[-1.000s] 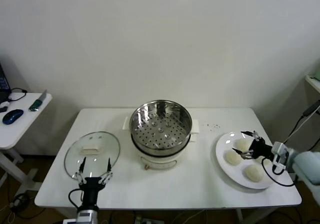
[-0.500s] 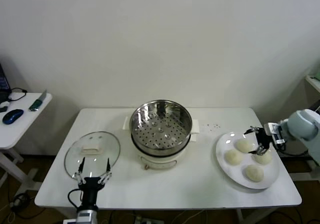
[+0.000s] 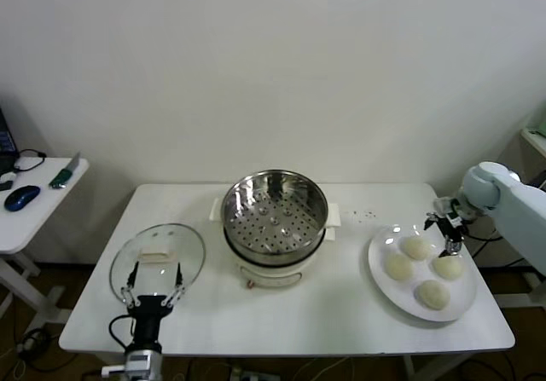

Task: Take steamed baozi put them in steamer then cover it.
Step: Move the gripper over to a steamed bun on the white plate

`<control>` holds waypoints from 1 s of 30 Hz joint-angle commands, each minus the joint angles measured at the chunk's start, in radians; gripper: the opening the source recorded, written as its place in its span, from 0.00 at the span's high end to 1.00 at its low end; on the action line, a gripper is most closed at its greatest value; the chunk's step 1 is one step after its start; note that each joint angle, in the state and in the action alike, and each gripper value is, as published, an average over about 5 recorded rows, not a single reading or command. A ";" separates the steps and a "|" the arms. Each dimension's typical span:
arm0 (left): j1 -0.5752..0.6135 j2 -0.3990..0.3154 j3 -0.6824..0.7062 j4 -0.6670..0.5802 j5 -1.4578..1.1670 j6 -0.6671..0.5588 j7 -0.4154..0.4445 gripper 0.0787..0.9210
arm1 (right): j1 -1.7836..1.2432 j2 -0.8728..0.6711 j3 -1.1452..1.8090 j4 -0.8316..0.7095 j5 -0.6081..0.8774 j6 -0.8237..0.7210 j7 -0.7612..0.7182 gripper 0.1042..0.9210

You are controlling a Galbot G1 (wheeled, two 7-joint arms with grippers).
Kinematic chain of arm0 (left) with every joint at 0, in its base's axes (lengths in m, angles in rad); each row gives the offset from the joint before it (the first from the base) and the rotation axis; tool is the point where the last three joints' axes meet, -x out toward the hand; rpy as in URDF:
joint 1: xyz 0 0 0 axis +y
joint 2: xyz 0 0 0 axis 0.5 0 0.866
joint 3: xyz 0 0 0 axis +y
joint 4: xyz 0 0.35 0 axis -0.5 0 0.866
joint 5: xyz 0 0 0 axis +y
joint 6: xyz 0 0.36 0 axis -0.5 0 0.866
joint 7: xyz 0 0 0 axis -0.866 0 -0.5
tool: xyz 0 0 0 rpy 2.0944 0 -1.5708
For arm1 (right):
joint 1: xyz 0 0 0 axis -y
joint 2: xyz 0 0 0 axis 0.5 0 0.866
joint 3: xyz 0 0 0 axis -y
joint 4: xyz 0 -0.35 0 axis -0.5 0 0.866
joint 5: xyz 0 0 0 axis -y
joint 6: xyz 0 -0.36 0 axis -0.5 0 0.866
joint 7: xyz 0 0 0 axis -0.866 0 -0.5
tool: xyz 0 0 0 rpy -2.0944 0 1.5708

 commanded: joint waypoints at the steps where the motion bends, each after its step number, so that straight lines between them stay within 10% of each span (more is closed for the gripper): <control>1: -0.006 0.010 -0.013 -0.002 0.001 0.016 0.001 0.12 | 0.045 0.130 -0.057 -0.180 -0.057 0.027 -0.006 0.12; 30: -0.036 0.018 -0.020 -0.008 0.014 0.059 0.000 0.12 | -0.037 0.264 0.062 -0.347 -0.160 0.090 0.025 0.16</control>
